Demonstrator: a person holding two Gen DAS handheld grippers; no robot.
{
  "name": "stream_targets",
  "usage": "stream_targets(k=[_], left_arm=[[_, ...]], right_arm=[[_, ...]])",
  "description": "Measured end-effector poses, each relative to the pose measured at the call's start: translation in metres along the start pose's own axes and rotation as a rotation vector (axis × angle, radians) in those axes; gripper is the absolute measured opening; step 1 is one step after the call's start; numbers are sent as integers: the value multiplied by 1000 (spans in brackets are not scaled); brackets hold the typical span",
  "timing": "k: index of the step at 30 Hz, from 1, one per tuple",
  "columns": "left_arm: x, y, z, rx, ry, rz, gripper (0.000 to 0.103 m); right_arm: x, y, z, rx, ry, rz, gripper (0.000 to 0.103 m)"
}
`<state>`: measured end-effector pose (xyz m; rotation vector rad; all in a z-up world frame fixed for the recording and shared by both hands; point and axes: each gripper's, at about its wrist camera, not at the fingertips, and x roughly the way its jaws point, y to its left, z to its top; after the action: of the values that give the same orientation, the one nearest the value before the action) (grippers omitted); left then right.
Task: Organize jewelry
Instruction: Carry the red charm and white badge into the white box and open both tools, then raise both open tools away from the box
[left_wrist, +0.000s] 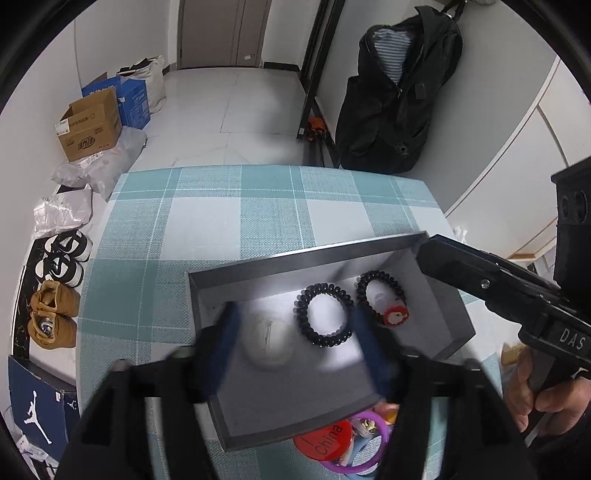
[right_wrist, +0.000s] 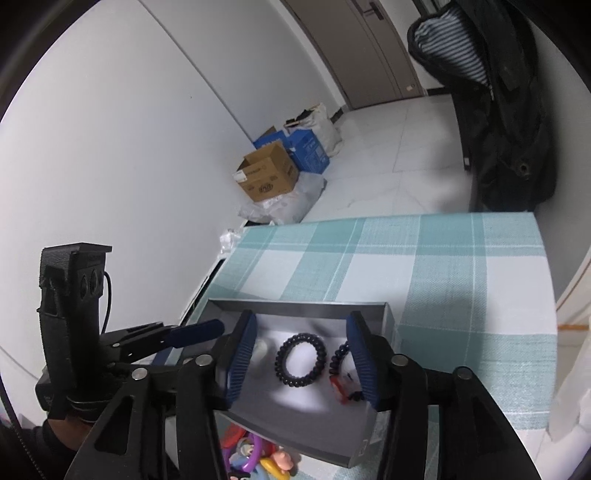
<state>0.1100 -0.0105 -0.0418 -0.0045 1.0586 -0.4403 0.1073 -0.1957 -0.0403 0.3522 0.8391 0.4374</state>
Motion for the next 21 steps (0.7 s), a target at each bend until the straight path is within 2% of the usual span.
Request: stream_targets(k=[5, 8, 11, 15, 21], left_arm=[[-9, -7, 0, 17, -23, 5, 62], [-14, -9, -3, 21, -35, 14, 63], [-20, -10, -6, 24, -47, 25, 63], [-29, -11, -13, 34, -75, 31, 63], [-46, -4, -26, 9, -117, 43, 64]], right_arm=[[-10, -3, 1, 22, -28, -3, 52], [-20, -3, 0, 28, -56, -5, 60], [-27, 1, -2, 25, -67, 0, 61], [-38, 12, -9, -5, -81, -10, 73], [-52, 24, -21, -41, -92, -33, 82]])
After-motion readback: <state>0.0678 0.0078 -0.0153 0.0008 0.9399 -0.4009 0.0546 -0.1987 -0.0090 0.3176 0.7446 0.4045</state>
